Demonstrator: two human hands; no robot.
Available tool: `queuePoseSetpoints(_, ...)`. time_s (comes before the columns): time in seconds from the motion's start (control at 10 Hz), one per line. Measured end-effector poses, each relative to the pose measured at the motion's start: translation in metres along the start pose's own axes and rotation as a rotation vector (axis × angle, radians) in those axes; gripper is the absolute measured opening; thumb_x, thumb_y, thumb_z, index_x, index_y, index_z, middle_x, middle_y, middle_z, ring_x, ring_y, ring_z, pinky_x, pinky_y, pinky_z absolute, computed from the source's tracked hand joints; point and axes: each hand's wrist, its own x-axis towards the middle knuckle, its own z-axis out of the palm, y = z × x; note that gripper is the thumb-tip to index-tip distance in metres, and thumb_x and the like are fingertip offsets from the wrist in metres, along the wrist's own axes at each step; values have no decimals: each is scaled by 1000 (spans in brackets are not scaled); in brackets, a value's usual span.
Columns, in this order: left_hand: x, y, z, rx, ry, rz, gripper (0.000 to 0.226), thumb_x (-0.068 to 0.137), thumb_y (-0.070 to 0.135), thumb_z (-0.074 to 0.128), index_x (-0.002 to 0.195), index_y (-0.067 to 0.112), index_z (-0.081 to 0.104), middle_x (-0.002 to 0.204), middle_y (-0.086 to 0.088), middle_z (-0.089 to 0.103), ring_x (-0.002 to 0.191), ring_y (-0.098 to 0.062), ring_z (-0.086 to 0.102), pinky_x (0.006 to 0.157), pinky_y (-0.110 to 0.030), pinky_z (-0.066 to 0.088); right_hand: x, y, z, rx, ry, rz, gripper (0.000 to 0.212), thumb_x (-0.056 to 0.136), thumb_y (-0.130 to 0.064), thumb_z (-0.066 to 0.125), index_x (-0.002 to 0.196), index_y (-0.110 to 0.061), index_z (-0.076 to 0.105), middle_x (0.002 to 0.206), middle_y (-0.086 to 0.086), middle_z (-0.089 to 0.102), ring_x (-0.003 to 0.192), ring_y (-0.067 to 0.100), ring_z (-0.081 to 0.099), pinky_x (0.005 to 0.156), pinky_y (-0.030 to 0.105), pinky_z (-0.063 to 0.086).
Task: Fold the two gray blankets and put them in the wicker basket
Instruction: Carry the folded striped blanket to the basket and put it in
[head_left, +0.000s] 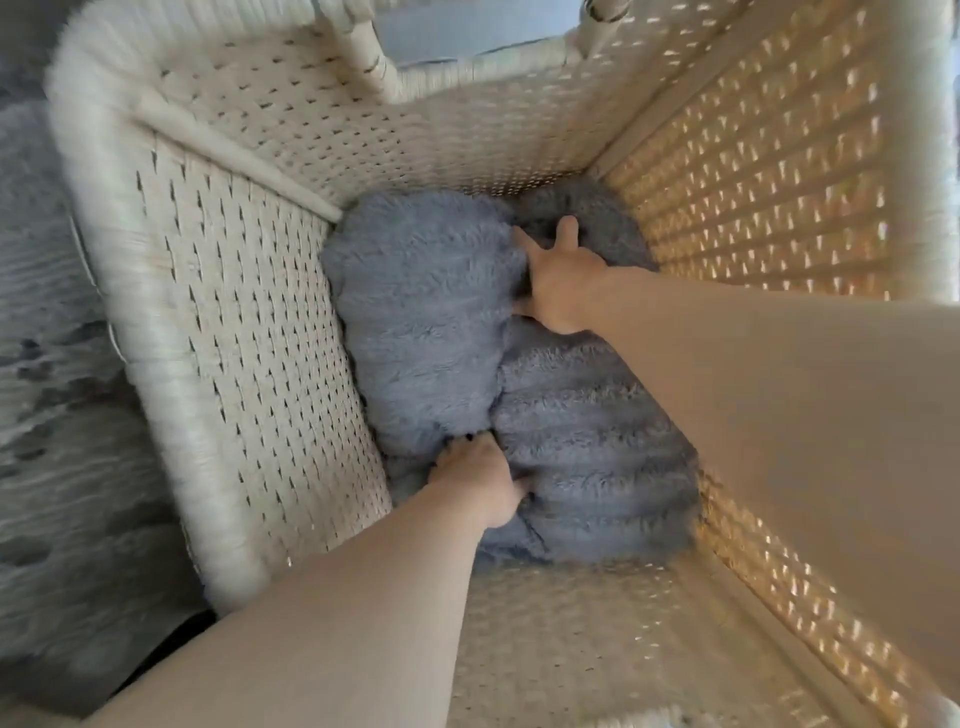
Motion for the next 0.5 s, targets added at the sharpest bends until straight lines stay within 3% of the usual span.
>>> queuePoseSetpoints(0.1, 17, 4, 5, -67, 12, -1, 62, 88, 29, 62, 139, 12, 32, 143, -14, 35, 130, -32, 37, 105, -36, 34, 26, -10, 0, -117, -35, 22, 92, 91, -6, 49, 149, -28, -19, 152, 26, -21, 129, 46, 38, 90, 40, 45)
queuePoseSetpoints(0.2, 15, 3, 3, -59, 19, 36, 63, 87, 37, 61, 139, 13, 35, 143, -13, 38, 129, -32, 39, 106, -37, 36, 19, -17, -4, -101, 6, 69, 92, 87, -2, 50, 151, -26, -11, 153, 26, -12, 130, 45, 35, 91, 41, 45)
queuePoseSetpoints(0.3, -15, 2, -7, 16, -8, 47, 79, 83, 59, 56, 142, 13, 31, 144, -13, 37, 131, -35, 36, 108, -43, 35, -23, -23, -2, -2, 190, 128, 80, 89, -10, 51, 152, -26, 4, 151, 21, 6, 124, 40, 41, 95, 40, 40)
queuePoseSetpoints(0.4, -58, 2, -17, -89, 37, 2, 63, 85, 53, 56, 124, 4, 50, 122, -21, 53, 112, -37, 50, 94, -44, 45, -81, -40, 4, 93, 268, 189, 79, 94, -17, 45, 152, -22, -7, 157, 20, -4, 139, 38, 22, 108, 42, 30)
queuePoseSetpoints(0.5, -113, -1, -30, -221, 87, 105, 35, 92, 28, 52, 68, 3, 51, 60, -16, 50, 60, -30, 49, 55, -32, 39, -160, -48, 19, 253, 115, 242, 83, 93, -22, 47, 151, -22, -12, 157, 18, -7, 144, 36, 10, 113, 43, 24)
